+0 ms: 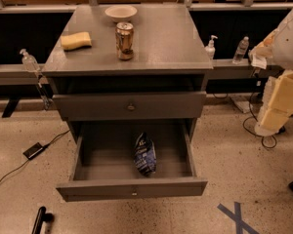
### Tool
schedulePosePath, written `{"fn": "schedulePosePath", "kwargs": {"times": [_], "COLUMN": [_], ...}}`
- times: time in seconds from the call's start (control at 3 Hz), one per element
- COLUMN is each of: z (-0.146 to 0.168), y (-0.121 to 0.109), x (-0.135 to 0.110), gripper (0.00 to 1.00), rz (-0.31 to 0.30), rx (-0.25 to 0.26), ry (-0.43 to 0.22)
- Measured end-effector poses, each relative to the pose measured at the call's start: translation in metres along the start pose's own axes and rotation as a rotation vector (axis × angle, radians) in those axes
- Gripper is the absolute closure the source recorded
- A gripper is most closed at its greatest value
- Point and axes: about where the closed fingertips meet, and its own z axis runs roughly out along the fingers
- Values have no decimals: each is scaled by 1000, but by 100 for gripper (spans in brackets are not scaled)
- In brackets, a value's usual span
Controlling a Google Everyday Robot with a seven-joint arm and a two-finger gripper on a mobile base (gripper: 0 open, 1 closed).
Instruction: Pick blue chip bag from middle drawer and place on counter
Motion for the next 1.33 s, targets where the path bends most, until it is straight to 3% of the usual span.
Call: {"fn": "schedulePosePath", "kwargs": {"times": [0.33,0.67,1.0,1.33], "z": [2,34,106,106], "y": [-2,-36,-113,-112], "x": [0,5,-11,-11], "gripper": [0,0,0,0], "rz": [7,105,299,297], "rx": [1,12,69,67], "ry": [-3,-51,-146,-145]}}
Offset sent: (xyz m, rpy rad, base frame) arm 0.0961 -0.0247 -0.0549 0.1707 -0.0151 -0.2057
